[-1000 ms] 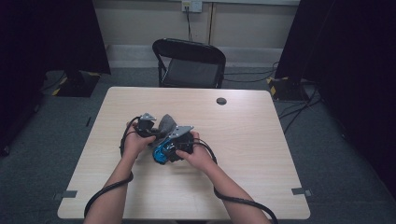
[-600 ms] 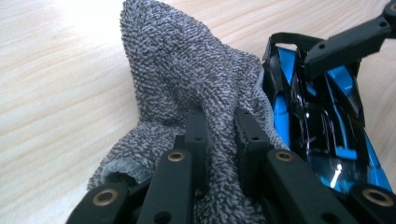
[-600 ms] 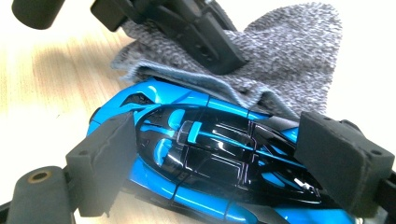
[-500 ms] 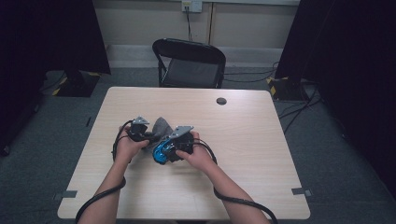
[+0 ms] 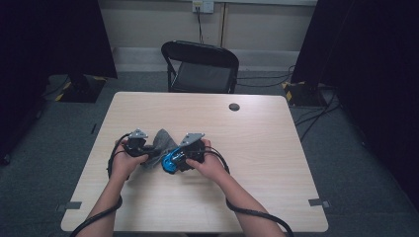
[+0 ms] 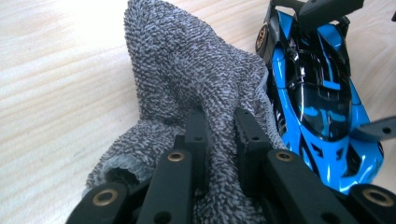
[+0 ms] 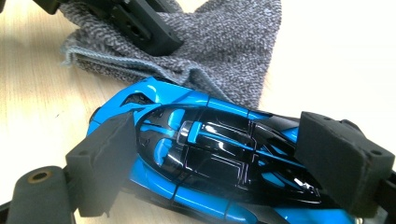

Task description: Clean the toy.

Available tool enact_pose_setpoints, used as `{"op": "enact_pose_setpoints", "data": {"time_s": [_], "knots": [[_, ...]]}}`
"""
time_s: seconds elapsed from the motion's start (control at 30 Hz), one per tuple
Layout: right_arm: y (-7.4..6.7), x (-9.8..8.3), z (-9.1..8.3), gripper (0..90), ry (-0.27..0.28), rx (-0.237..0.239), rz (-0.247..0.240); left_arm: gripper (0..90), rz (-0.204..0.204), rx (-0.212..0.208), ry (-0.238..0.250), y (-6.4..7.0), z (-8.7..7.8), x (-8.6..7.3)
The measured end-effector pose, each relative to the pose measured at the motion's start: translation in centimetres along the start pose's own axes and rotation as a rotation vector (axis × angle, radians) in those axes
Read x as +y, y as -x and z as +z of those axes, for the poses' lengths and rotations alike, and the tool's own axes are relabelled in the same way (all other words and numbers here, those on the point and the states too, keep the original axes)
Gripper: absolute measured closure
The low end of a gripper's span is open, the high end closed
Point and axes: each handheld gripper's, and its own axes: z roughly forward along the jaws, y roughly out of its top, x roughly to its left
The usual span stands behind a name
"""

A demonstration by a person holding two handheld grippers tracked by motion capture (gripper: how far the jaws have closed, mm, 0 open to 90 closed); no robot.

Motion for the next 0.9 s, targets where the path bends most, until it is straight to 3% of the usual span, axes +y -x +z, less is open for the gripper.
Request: {"op": "enact_pose_setpoints", "data": {"time_s": [0.43, 0.73, 0.9], "knots": [[0.0, 0.1, 0.0, 12.9, -0.01, 0.001, 0.001, 77.7, 0.025, 0.001, -0.015, 0.7, -1.6, -1.4], [-0.1, 0.2, 0.0, 12.8, -0.019, 0.001, -0.004, 77.7, 0.006, -0.012, -0.002, 1.0, -3.0, -2.8], [-0.1, 0.3, 0.0, 12.8, -0.02, 0.001, -0.002, 77.6, 0.015, -0.016, -0.017, 1.4, -3.7, -3.3]]}}
